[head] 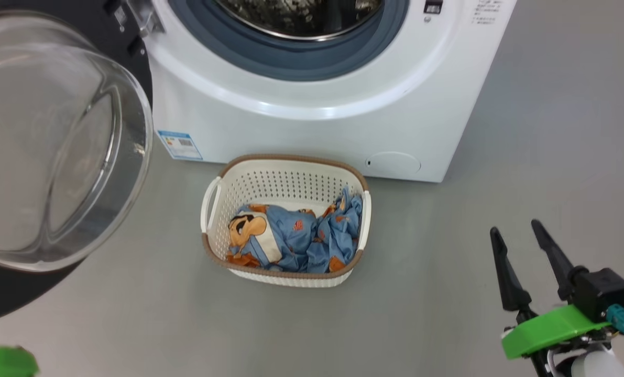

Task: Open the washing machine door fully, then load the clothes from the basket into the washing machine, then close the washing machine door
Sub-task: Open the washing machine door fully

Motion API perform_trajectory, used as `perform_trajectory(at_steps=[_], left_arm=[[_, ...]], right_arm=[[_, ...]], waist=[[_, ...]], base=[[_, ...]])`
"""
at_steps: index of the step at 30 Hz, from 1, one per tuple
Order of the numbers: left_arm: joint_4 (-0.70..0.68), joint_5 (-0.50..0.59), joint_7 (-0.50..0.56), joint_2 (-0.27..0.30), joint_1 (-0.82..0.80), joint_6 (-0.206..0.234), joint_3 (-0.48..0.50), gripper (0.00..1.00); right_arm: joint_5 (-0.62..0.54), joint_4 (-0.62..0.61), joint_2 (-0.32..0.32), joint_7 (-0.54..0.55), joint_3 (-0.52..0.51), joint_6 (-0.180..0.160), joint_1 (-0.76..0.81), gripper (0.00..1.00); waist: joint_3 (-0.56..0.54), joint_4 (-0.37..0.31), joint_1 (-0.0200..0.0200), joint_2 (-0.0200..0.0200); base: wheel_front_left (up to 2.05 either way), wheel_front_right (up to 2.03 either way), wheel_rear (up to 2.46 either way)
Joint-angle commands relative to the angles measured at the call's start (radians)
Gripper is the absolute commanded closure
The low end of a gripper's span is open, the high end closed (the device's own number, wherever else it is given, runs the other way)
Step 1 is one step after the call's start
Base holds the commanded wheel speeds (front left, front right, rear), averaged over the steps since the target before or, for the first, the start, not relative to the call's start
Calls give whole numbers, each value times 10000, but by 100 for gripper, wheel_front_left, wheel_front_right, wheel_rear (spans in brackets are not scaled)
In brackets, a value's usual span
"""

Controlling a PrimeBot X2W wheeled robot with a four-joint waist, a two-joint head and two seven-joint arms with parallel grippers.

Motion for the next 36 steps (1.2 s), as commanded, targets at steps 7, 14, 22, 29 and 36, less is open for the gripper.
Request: perform_trajectory(at_steps=[7,14,22,29,36], left_arm=[[-1538,494,189,-191,1343,-178,-481,100],[-2469,885,725,-469,2064,-507,-1652,100],[-2649,1093,1012,-606,2176,-868,-2581,24],[-2524,1178,1173,-543,2072,-997,-2924,0],[-2503,1100,1250,-521,2036,-1030,-3017,0]], right_arm=[[46,-147,117,-116,386,16,480,0],[31,-374,186,-100,557,16,694,0],[12,-619,249,-15,708,16,963,0],[8,-806,288,109,789,16,1177,0],[3,-1031,308,215,826,16,1329,0]], waist=[[-837,-305,0,0],[-1126,-671,0,0],[-1480,-1164,0,0],[-1820,-1624,0,0],[-1946,-1968,0,0]], base=[[0,0,0],[0,0,0],[0,0,0],[0,0,0],[0,0,0]])
